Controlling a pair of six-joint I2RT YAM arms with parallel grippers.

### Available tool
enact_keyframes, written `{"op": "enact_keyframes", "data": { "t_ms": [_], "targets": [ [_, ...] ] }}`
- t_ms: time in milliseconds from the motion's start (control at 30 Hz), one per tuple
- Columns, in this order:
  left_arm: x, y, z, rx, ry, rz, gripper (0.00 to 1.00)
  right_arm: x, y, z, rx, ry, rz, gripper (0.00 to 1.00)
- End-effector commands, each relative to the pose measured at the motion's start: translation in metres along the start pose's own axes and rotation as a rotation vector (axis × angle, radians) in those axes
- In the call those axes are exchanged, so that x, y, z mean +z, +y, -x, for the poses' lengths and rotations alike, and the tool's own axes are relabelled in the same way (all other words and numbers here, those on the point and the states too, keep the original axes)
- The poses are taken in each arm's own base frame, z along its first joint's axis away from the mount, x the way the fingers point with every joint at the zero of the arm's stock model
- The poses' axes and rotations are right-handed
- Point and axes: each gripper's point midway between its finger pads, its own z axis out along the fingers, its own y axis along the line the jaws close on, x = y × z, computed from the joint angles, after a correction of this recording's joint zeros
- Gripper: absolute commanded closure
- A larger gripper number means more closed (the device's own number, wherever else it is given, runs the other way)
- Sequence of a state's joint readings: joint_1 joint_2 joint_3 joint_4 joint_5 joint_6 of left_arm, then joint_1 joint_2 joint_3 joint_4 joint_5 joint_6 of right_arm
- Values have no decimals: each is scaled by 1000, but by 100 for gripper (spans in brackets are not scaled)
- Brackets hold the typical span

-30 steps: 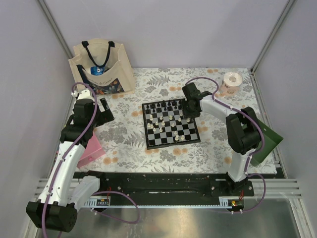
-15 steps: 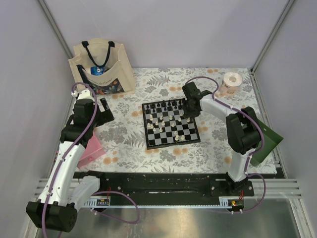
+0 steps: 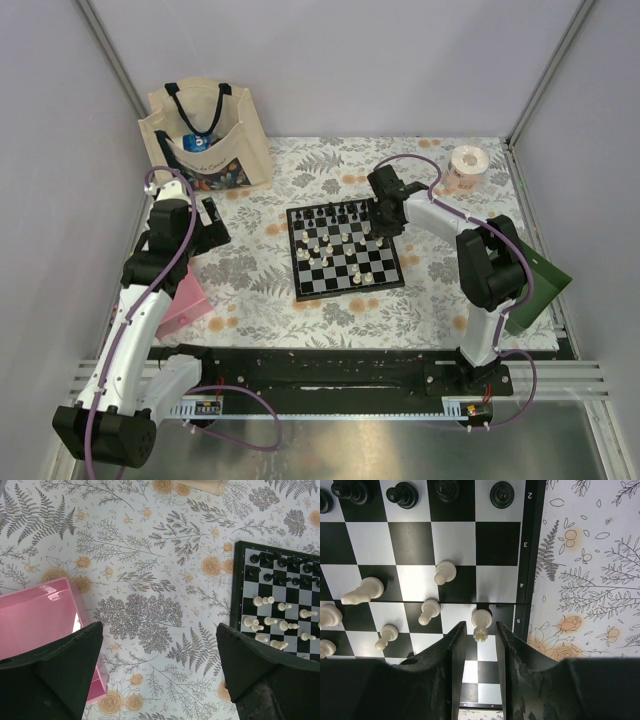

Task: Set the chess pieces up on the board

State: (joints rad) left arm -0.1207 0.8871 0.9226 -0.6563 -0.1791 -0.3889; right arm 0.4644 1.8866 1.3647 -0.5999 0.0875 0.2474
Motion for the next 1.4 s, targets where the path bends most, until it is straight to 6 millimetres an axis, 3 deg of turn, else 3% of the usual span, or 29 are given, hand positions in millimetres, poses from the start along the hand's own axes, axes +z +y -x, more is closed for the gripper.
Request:
{"op": "enact_keyframes", "data": {
  "t_ms": [0,300,433,600,700,933,1167,1367],
  "targets": [
    [2,-5,9,-3,-31,-27,1,-1,1,8,5,-13,5,62],
    [2,-5,10,-4,-35,-27,1,1,-2,0,4,9,-2,77],
    [2,-5,9,-3,-32,-27,1,-4,-2,-1,5,1,-1,91],
    [3,-7,9,-2,-30,-33,1,-29,-1,5,14,-62,27,100],
    [5,-11,8,9,-18,-55,1,-43,-3,2,24,-84,39,100],
    [8,-18,9,6,0,-75,1,-64,-12,-29,37,-72,45,100],
    [11,-20,6,4,16,-86,1,-58,-9,-83,56,36,110,100],
    [11,-20,6,5,20,-87,1,-52,-4,-88,83,37,139,100]
  ]
}}
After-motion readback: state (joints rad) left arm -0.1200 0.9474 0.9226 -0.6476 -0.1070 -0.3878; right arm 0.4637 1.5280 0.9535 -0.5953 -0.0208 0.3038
